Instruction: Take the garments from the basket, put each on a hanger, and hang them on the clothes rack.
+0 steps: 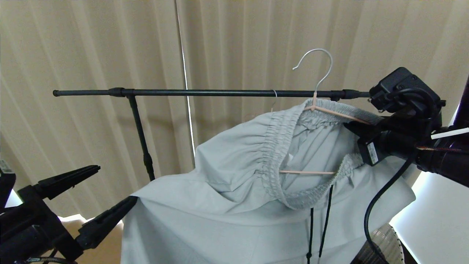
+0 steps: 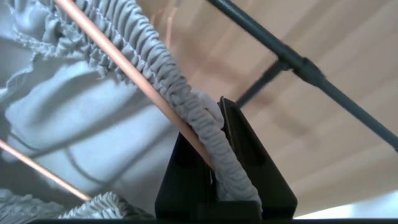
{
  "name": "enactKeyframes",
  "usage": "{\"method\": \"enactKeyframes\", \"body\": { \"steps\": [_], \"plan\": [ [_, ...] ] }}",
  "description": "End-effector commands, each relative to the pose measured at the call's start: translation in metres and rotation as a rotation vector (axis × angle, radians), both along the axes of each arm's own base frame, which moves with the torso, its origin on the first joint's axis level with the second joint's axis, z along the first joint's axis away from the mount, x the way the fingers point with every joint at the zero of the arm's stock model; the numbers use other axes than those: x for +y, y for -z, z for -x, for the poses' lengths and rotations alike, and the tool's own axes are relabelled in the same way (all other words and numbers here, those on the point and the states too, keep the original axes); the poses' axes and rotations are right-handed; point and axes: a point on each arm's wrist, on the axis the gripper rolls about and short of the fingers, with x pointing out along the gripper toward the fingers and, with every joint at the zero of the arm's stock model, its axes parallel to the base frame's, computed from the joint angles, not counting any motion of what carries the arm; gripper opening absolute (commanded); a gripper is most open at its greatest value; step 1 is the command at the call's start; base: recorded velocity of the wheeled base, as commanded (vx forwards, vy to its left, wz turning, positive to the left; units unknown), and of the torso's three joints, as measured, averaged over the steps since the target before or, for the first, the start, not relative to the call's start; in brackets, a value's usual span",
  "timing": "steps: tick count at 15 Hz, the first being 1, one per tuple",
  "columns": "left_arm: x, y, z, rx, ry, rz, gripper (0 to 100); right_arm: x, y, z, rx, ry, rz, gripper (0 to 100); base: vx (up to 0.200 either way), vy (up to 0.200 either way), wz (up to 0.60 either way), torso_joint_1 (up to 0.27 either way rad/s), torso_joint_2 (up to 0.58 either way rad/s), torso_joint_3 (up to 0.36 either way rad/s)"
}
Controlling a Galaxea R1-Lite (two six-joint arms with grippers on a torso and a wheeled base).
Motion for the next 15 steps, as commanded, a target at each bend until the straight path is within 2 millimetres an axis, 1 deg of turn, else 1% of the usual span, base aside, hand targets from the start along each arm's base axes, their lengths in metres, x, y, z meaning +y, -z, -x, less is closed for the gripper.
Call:
{"method": "enactKeyframes", "body": {
  "steps": [1,2,3,6,8,10,13,15],
  "plan": [
    [-0.001,0.0,0.005,-0.011,0.02,0.003,100,-0.001,0.0,-0.003,0.0,0.011,0.0,0,0.0,0.0,0.0,0.0,0.0,0.0],
    [-0.003,0.006,0.007,0.012,0.071,0.0,100,-0.001,-0.006,-0.006,-0.017,0.044,-0.016,0,0.0,0.0,0.0,0.0,0.0,0.0],
    [-0.004,0.005,0.007,0.015,0.108,0.004,100,-0.001,-0.006,-0.008,-0.014,0.066,-0.02,0,0.0,0.0,0.0,0.0,0.0,0.0],
    [-0.003,0.004,0.007,0.008,0.108,0.007,100,-0.004,-0.001,-0.012,-0.002,0.128,-0.004,0,0.0,0.0,0.0,0.0,0.0,0.0],
    [-0.003,0.004,0.009,0.002,0.108,0.008,100,-0.004,0.0,-0.012,0.002,0.133,-0.002,0,0.0,0.0,0.0,0.0,0.0,0.0],
    [-0.003,0.002,0.008,-0.005,0.106,0.008,100,-0.005,0.004,-0.01,0.013,0.135,0.004,0,0.0,0.0,0.0,0.0,0.0,0.0],
    [-0.001,0.0,0.006,-0.012,0.083,0.011,100,-0.008,0.016,-0.004,0.049,0.152,0.03,0,0.0,0.0,0.0,0.0,0.0,0.0],
    [-0.001,-0.001,0.006,-0.011,0.083,0.012,100,-0.009,0.016,-0.003,0.044,0.172,0.031,0,0.0,0.0,0.0,0.0,0.0,0.0]
  ]
}}
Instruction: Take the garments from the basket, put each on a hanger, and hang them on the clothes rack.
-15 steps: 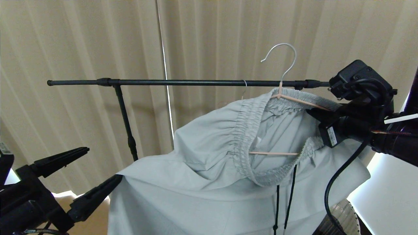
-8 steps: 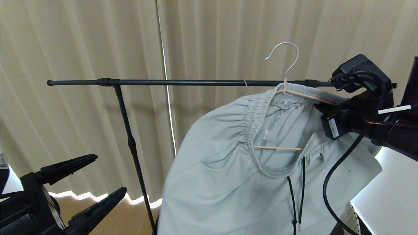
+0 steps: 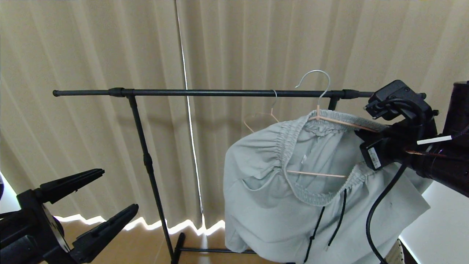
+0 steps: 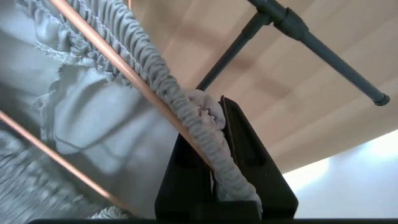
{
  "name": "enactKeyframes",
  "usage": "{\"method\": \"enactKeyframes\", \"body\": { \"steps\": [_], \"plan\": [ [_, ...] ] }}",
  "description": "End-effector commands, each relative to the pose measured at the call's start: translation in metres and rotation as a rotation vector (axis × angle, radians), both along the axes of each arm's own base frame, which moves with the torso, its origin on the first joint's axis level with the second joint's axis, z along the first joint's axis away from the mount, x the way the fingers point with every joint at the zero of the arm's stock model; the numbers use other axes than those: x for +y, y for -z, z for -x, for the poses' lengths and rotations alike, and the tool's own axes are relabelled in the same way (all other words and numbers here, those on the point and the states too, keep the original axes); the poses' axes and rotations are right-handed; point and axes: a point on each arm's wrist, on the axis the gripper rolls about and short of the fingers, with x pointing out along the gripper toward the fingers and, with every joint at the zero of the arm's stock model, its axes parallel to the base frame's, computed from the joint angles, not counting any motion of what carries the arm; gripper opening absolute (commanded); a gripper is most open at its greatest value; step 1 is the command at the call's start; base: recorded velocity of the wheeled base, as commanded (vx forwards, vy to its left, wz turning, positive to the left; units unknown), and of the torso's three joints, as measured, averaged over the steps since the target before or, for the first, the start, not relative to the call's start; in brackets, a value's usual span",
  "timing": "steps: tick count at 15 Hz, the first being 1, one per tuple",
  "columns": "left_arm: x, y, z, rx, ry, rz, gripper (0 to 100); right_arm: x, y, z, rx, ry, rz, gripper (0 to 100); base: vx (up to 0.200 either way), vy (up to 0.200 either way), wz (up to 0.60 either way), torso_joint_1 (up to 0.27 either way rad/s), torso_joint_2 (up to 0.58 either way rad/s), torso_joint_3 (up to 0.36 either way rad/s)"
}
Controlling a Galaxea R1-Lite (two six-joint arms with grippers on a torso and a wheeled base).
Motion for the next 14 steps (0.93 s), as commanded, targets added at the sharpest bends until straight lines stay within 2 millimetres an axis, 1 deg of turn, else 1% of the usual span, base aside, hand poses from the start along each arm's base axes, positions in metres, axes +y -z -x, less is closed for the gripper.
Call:
{"method": "enactKeyframes", "body": {
  "steps": [1,3,14],
  "plan": [
    [0.0001,0.0001,-0.0006,0.002,-0.003,-0.001,100,-0.0017,-0.0014,0.0029,-0.007,0.002,-0.004,0,0.0,0.0,0.0,0.0,0.0,0.0],
    [0.0001,0.0006,-0.0005,0.002,-0.003,-0.003,100,-0.0024,0.0014,0.0043,0.001,0.003,-0.001,0,0.0,0.0,0.0,0.0,0.0,0.0],
    [0.0001,0.0007,-0.0008,0.003,-0.003,-0.005,100,-0.0027,0.0002,0.0048,-0.003,0.004,-0.011,0,0.0,0.2,0.0,0.004,0.0,0.004]
  ]
}}
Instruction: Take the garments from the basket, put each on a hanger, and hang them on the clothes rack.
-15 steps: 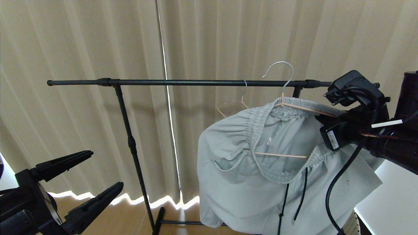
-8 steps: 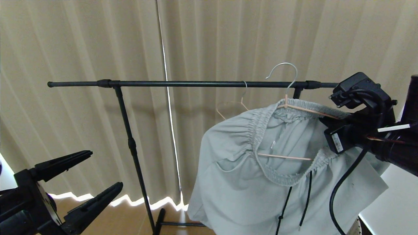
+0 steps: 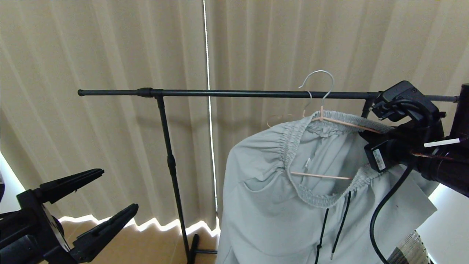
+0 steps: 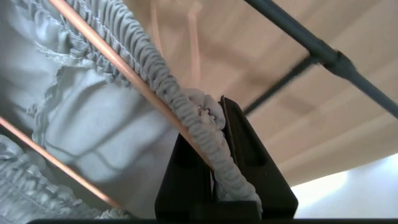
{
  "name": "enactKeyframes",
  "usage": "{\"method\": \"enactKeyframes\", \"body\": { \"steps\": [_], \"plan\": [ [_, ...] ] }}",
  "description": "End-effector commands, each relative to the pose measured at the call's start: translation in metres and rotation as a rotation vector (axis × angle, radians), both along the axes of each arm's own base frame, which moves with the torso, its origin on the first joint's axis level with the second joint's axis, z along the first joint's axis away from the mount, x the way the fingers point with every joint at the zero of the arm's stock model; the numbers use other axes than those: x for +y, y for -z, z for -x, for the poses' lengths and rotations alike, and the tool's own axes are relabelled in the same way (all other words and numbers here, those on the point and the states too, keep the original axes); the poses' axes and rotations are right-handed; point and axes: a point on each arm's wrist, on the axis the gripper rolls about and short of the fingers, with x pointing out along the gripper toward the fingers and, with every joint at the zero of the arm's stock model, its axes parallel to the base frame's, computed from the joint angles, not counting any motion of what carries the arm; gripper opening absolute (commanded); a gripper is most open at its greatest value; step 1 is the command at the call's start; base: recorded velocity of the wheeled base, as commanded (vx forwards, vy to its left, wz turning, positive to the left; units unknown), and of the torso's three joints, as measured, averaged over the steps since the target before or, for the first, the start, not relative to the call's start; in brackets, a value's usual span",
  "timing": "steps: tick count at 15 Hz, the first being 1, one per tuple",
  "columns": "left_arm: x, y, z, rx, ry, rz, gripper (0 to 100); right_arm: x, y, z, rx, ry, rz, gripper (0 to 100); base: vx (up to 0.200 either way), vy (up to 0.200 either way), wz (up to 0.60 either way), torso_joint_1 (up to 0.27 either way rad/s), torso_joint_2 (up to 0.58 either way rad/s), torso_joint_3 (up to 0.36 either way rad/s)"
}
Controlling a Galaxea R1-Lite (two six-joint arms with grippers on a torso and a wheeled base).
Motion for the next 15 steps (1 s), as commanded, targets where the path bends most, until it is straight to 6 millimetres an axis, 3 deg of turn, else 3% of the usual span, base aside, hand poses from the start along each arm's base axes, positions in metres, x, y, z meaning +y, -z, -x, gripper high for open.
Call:
{"method": "enactKeyframes", "body": {
  "steps": [1,7,12,15],
  "plan": [
    [0.0,0.0,-0.001,0.003,0.001,-0.002,100,0.0,0.0,0.0,0.001,0.0,0.001,0,0.0,0.2,0.0,-0.007,0.0,0.007],
    [0.0,0.0,0.001,-0.002,-0.001,0.001,100,0.0,0.001,0.0,0.002,0.002,-0.002,0,0.0,0.0,0.0,0.0,0.0,0.0],
    [0.0,0.001,-0.002,0.014,-0.003,0.003,100,0.005,0.01,0.005,0.099,0.028,-0.129,0,0.0,0.0,0.0,0.0,0.0,0.0],
    [0.0,0.001,-0.002,0.014,-0.004,0.003,100,0.009,0.013,0.007,0.121,0.015,-0.143,0,0.2,0.0,0.0,-0.002,0.0,0.004]
  ]
}}
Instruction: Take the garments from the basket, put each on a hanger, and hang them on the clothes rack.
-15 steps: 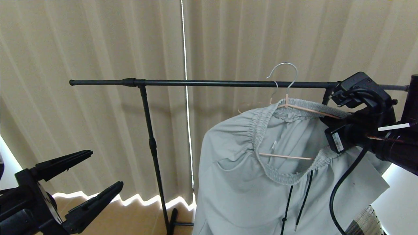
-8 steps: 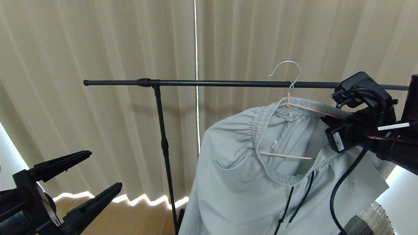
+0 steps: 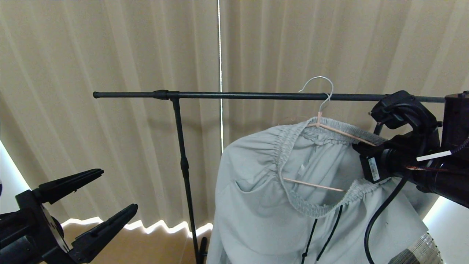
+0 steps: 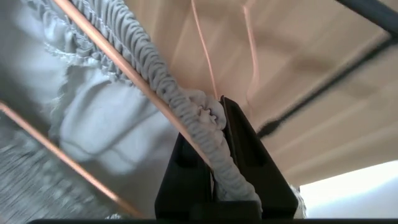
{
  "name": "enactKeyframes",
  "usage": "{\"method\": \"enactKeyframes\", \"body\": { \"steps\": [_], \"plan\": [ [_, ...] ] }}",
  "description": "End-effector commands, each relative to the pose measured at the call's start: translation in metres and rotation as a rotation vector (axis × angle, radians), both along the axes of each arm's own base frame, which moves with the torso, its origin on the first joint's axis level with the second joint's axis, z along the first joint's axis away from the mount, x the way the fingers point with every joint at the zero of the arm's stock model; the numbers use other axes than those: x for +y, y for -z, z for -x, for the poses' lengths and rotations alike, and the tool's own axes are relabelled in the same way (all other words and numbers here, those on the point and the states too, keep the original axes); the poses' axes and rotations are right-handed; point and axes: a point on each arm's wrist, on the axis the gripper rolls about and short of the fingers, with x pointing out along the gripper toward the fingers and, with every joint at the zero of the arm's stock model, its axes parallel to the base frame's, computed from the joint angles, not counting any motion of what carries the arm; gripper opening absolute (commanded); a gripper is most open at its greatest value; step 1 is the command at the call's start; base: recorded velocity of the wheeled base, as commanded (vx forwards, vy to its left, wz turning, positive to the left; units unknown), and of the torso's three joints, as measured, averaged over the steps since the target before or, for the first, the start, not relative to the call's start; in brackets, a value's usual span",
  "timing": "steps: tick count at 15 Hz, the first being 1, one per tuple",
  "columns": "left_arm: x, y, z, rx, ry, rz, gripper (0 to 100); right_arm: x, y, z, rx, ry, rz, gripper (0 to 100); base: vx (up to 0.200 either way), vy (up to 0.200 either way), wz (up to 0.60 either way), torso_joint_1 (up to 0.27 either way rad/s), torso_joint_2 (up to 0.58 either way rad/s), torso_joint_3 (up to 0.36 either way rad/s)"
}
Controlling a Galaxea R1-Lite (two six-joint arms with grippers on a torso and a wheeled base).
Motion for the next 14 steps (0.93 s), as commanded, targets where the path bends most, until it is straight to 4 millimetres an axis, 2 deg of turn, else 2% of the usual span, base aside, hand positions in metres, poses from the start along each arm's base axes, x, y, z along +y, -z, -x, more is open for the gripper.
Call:
{"method": "enactKeyframes", "body": {
  "steps": [1,7,12,14],
  "plan": [
    [0.0,0.0,0.0,0.003,0.0,-0.001,100,0.004,0.004,0.001,0.013,-0.015,0.008,0,0.2,0.0,0.0,-0.002,0.0,0.007],
    [0.0,0.001,0.0,0.006,0.0,-0.002,100,0.007,0.014,-0.003,0.055,-0.016,0.032,0,0.2,0.0,0.0,0.007,0.0,0.0],
    [0.001,0.002,0.002,-0.002,-0.001,-0.01,100,0.012,0.019,-0.019,0.071,0.072,0.081,0,0.0,0.0,0.0,0.0,0.0,0.0],
    [0.001,0.003,0.002,0.0,-0.001,-0.01,100,0.014,0.014,-0.037,0.055,0.114,0.054,0,0.0,0.0,0.0,0.0,0.0,0.0]
  ]
}}
